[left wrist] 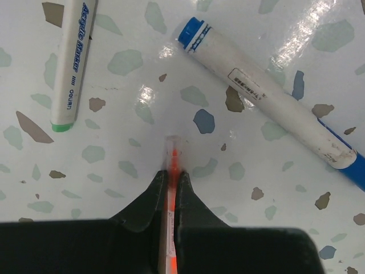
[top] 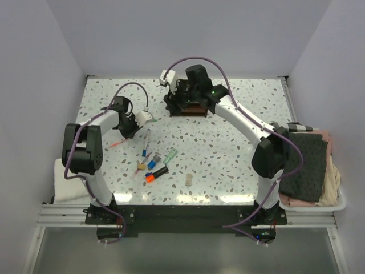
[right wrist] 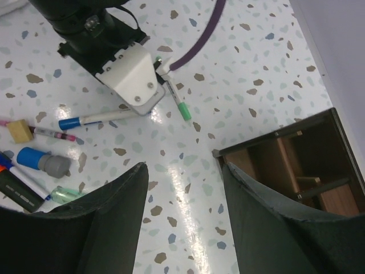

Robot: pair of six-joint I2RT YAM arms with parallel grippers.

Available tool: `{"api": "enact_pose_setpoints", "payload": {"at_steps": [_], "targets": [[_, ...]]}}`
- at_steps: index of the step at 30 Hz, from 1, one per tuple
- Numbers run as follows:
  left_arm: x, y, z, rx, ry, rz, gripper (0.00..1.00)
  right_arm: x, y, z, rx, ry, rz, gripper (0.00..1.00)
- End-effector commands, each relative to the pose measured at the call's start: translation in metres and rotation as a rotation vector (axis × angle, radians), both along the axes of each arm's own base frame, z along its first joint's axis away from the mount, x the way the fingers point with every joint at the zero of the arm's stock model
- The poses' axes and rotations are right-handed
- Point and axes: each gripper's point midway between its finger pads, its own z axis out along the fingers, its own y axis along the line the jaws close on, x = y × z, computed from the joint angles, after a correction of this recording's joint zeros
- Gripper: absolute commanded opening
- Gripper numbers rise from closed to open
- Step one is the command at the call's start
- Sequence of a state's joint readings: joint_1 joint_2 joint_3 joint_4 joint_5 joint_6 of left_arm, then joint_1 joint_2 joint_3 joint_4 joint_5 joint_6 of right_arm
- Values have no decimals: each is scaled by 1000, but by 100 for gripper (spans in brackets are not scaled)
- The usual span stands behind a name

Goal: Sort the stationery into containers
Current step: Pick up the pen from the center of the board, then place the pen in the storage box.

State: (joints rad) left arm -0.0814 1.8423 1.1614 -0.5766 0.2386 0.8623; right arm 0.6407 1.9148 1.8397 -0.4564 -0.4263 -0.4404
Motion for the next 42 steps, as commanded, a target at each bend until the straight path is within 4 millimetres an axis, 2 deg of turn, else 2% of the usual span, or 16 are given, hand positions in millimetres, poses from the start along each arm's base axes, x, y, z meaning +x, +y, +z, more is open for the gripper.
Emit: {"api": "enact_pose_setpoints", "payload": {"at_steps": [1,3,4,6,7,11,12,13,14,15,16,20,25,29,33,42], "targets": [[-8,-3,8,8,49,-47,0,10,-26,52,46,-103,-86,59],[1,-24,51,-101,30,-52,0,16,-42,65,46,-138,-131,59],[37,-36,108,-163,-99,-60,0,18,-48,68,44,-145,-147,59],[43,-64,164,-325,-100,-61,0,27,-69,76,45,-162,-204,59],[69,-76,217,-390,-209,-86,0,31,-76,77,48,-162,-238,59],[96,-130,322,-766,-408,-178,0,53,-110,79,77,-155,-372,60],[97,-139,335,-840,-457,-216,0,59,-120,80,84,-149,-402,60],[86,-145,316,-920,-434,-202,0,63,-124,78,95,-132,-422,60],[93,-155,374,-1076,-658,-283,0,65,-126,78,99,-129,-429,60],[86,-161,381,-1155,-705,-292,0,69,-131,77,101,-125,-442,60],[91,-166,366,-1217,-703,-271,0,70,-132,78,105,-122,-448,60],[118,-198,382,-1429,-613,-234,0,75,-139,77,107,-119,-467,60],[153,-232,366,-1459,-657,-230,0,74,-147,71,100,-107,-490,60],[165,-259,346,-1455,-662,-244,0,70,-151,67,88,-100,-491,60],[174,-269,330,-1451,-661,-227,0,69,-154,64,78,-98,-493,60],[194,-265,301,-1388,-700,-199,0,74,-154,50,63,-71,-496,60]]}}
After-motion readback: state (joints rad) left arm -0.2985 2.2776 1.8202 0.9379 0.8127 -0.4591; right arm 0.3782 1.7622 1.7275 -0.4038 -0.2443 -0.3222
